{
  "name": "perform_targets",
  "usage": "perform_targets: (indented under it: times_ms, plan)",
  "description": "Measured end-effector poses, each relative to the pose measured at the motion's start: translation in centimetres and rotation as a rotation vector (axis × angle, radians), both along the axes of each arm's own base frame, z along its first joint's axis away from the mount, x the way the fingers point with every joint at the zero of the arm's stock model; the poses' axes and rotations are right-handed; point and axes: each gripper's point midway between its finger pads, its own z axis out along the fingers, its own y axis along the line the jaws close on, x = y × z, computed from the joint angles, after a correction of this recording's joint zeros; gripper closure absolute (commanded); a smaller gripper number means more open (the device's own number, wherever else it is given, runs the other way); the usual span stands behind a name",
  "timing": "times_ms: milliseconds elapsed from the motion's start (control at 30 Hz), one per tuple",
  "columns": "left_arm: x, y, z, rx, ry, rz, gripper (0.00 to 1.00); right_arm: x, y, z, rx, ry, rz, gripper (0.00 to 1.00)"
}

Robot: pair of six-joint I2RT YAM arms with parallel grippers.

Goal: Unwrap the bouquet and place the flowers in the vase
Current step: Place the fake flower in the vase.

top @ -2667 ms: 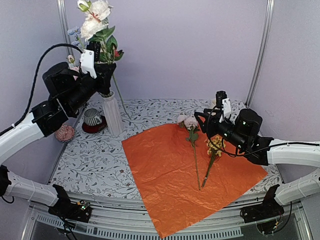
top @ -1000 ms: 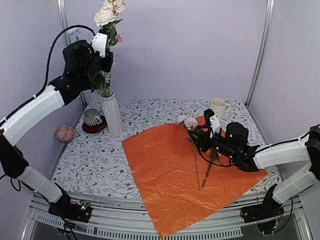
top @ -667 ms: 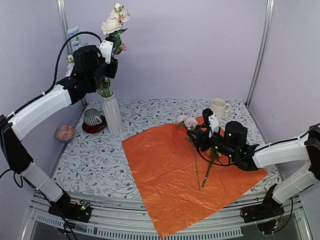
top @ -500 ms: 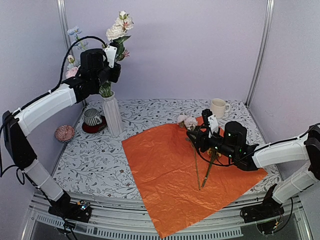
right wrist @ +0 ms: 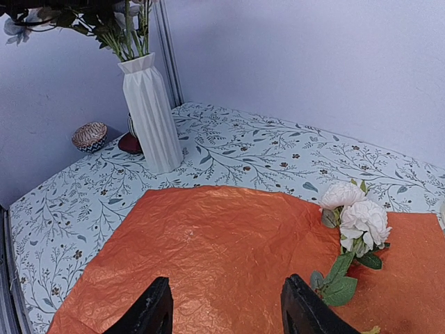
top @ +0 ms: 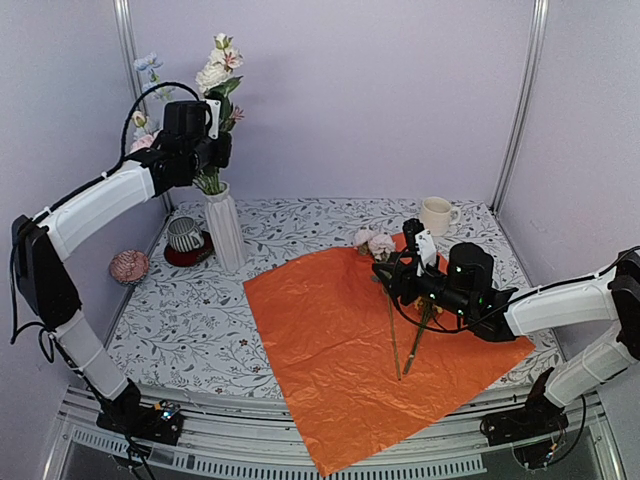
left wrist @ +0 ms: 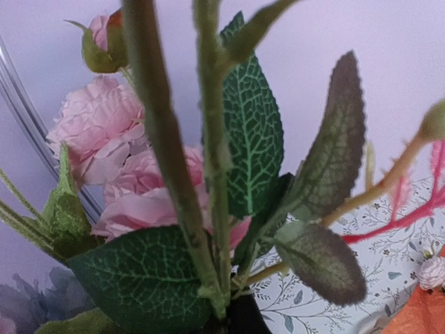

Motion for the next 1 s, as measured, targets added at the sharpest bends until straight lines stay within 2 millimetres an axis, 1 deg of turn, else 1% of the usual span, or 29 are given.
perform_targets:
  times_ms: [133,300,533,767,967,1000]
  plan:
    - [0.0,0.1,-0.8,-0.016,0.014,0.006,1.00,0.0,0.0,0.0,0.000,0.000,0.002,0.45]
    - [-0.1,0.0,-2.9,-0.023,0.055,0.007,1.00,0.0,0.0,0.0,0.000,0.001,0.002,0.44]
    - [-0.3,0.1,-5.1,-0.024,0.093,0.013,1.00,0.0,0.0,0.0,0.000,0.000,0.002,0.44]
    - [-0.3,0.3,-6.0,-0.030,0.102,0.025,1.00,0.1,0.2,0.4,0.005,-0.005,0.002,0.44]
    - [-0.4,0.4,-7.0,-0.036,0.119,0.032,1.00,0.1,0.2,0.3,0.004,-0.003,0.002,0.44]
    - [-0.4,0.4,-7.2,-0.036,0.121,0.035,0.98,0.1,0.2,0.3,0.003,-0.003,0.002,0.44]
